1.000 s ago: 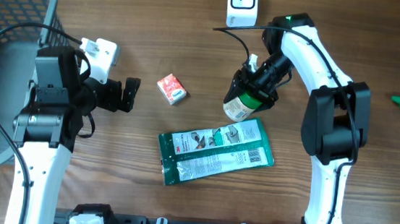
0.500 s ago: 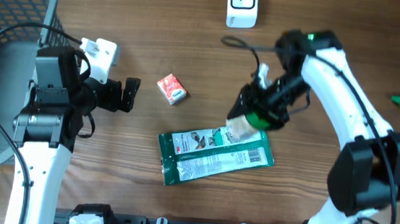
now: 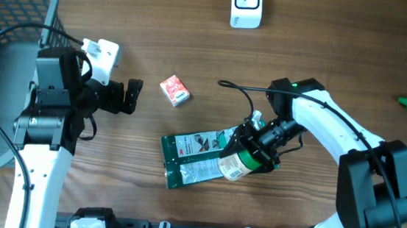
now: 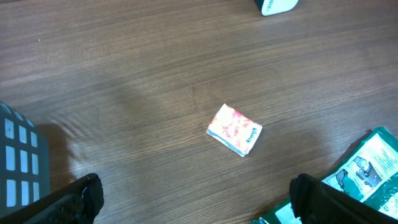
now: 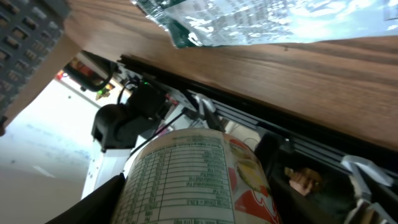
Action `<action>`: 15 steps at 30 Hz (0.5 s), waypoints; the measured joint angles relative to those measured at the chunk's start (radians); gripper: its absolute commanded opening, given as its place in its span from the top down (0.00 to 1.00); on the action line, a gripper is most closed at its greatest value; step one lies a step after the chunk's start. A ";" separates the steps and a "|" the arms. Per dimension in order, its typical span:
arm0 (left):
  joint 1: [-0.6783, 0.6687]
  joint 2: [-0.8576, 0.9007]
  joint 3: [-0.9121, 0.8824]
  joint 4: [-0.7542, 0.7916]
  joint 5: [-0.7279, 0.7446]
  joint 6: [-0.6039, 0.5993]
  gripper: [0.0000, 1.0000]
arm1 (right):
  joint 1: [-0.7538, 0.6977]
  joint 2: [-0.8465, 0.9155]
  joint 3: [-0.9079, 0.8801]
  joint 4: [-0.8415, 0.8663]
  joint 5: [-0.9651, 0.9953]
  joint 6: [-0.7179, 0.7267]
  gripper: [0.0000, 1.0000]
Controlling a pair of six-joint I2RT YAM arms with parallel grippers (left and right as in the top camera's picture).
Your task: Scan the item barcode
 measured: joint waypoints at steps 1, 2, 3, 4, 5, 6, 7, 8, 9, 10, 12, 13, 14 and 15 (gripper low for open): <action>0.000 0.000 0.000 0.000 0.000 0.000 0.00 | 0.000 -0.003 0.000 0.002 -0.005 0.002 0.60; 0.000 0.000 0.000 0.000 0.000 0.000 0.00 | 0.000 -0.005 0.000 0.003 -0.008 0.005 0.60; 0.000 0.000 0.000 0.000 0.000 0.000 0.00 | 0.000 -0.006 -0.001 0.006 -0.011 0.007 0.60; 0.000 0.000 0.000 0.000 0.000 0.000 0.00 | 0.000 -0.006 -0.001 0.011 -0.013 0.009 0.60; 0.000 0.000 0.000 0.000 0.000 0.000 0.00 | 0.000 -0.006 -0.001 0.016 -0.016 0.009 0.60; 0.000 0.000 0.000 0.000 0.000 0.000 0.00 | 0.000 -0.006 -0.001 0.018 -0.017 0.009 0.60; 0.000 0.000 0.000 0.000 0.000 0.000 0.00 | 0.000 -0.006 -0.001 0.017 -0.018 0.009 0.60; 0.000 0.000 0.000 0.000 0.000 0.000 0.00 | 0.000 -0.006 -0.001 0.019 -0.018 0.009 0.60; 0.000 0.000 0.000 0.000 0.000 0.000 0.00 | 0.000 -0.006 -0.001 0.022 -0.018 0.009 0.60; 0.000 0.000 0.000 0.000 0.000 0.000 0.00 | 0.000 -0.006 -0.001 0.029 -0.018 0.010 0.60; 0.000 0.000 0.000 0.000 0.000 0.000 0.00 | 0.000 -0.006 -0.001 0.040 -0.018 0.014 0.60; 0.000 0.000 0.000 0.000 0.000 0.000 0.00 | 0.000 -0.006 -0.001 0.043 -0.018 0.017 0.60; 0.000 0.000 0.000 0.000 0.000 0.000 0.00 | 0.000 -0.006 -0.002 0.043 -0.018 0.017 0.60; 0.000 0.000 0.000 0.000 0.000 0.000 0.00 | 0.000 -0.006 -0.001 0.043 -0.018 0.017 0.60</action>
